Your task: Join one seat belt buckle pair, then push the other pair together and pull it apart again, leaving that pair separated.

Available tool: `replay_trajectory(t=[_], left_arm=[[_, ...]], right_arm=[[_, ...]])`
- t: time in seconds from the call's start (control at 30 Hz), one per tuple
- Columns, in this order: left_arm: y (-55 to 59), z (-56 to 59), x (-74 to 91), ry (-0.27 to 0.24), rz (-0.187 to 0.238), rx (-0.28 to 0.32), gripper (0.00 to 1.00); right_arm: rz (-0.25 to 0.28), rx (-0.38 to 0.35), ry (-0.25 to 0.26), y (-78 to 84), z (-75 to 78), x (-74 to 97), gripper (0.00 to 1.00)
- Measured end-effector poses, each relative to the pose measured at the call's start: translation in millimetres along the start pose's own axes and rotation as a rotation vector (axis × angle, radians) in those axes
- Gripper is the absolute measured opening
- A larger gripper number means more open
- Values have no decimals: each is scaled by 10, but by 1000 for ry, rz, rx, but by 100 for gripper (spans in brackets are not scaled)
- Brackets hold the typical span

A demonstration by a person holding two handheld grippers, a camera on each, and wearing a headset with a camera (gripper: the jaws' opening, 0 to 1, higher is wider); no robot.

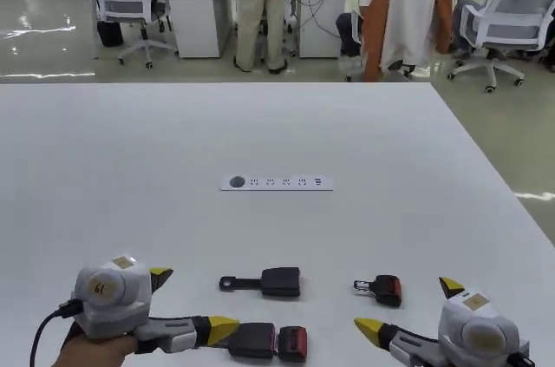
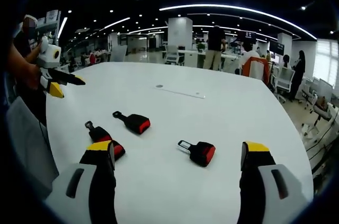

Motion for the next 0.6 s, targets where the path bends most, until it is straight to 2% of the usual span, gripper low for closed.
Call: replay_trajectory(t=[0.13,0.23,0.37,0.4,0.6], left_arm=[[85,-5,124,-17,15,17,100],[157,64,238,-25,20,28,100],[217,84,347,-36,28,34,100],[227,96,370,-39,32,35,100],[353,68,525,-50,50,39,100]], right_arm=[[3,-2,0,23,-67,98,99],[8,-3,2,50,-101,163,99],[10,-9,6,73,-229,275,99],[11,-7,9,75,-222,280,99],[15,-9,10,93,-303,363,100]])
Point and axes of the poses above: the centre of the closed fingertips' face, and the gripper's own axes: x roughly backward along the fingers, z roughly to its right, y roughly out of its underside, the point moved 8 cm from there along x, roughly backward along the fingers, and after that the axes turned 1 degree about y, right-handed, at the moved point
